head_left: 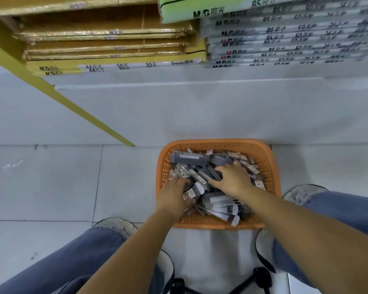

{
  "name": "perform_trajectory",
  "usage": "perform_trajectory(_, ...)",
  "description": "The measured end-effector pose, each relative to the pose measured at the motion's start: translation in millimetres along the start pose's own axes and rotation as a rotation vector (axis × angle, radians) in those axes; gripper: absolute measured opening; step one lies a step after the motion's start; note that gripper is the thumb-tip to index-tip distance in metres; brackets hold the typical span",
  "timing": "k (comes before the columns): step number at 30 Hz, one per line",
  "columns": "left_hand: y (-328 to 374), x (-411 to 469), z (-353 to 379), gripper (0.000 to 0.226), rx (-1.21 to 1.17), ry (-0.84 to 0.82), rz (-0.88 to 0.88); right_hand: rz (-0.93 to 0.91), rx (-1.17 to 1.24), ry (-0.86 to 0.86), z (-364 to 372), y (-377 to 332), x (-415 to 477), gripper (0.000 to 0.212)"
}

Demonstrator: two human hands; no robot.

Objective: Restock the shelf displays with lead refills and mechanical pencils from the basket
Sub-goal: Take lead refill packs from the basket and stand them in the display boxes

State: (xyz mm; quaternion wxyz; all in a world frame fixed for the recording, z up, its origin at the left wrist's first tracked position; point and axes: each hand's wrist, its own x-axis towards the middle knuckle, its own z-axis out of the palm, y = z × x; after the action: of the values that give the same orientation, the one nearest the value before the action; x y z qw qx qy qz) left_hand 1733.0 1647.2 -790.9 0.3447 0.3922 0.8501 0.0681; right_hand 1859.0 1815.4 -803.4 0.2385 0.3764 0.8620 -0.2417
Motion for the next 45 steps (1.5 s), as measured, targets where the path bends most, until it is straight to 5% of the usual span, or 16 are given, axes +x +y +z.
perform_trajectory(4, 1.1, -1.4, -1.7, 0.036, -0.101, 0.041, -0.022, 0.006, 0.101, 0.012, -5.8, 3.5, -3.5, 0.059)
perform_trajectory(9, 4.3, -4.6, -11.7, 0.017, -0.687, 0.077, -0.296, 0.059, 0.221, -0.022, -4.7, 5.6, -6.4, 0.058)
perform_trajectory(14, 25.8, 7.2, -3.1, 0.029, -0.907, 0.132, -0.529, 0.068, 0.346, -0.022, -0.2, 8.7, -7.9, 0.048)
perform_trajectory(25, 51.4, 19.5, 14.4, 0.044, -0.765, 0.276, -0.693, 0.113, 0.475, -0.042, -3.0, 8.7, -17.4, 0.061)
perform_trajectory(28, 55.4, 21.3, 15.8, 0.043, -0.770, 0.286, -0.696, 0.093, 0.505, -0.029, -0.7, 7.4, -20.2, 0.056)
perform_trajectory(35, 35.6, 7.6, 5.7, 0.018, -1.235, 0.105, -0.651, 0.083, 0.582, 0.108, -17.3, 12.8, -32.7, 0.042)
perform_trajectory(40, 23.2, -18.8, -32.1, 0.018, -1.568, -0.021, -0.472, 0.045, 0.829, 0.148, -52.2, 4.9, -47.6, 0.036)
perform_trajectory(45, 38.1, -44.8, -73.7, 0.018, -1.622, -0.065, -0.277, -0.065, 1.073, 0.188, -96.8, -25.3, -84.0, 0.025)
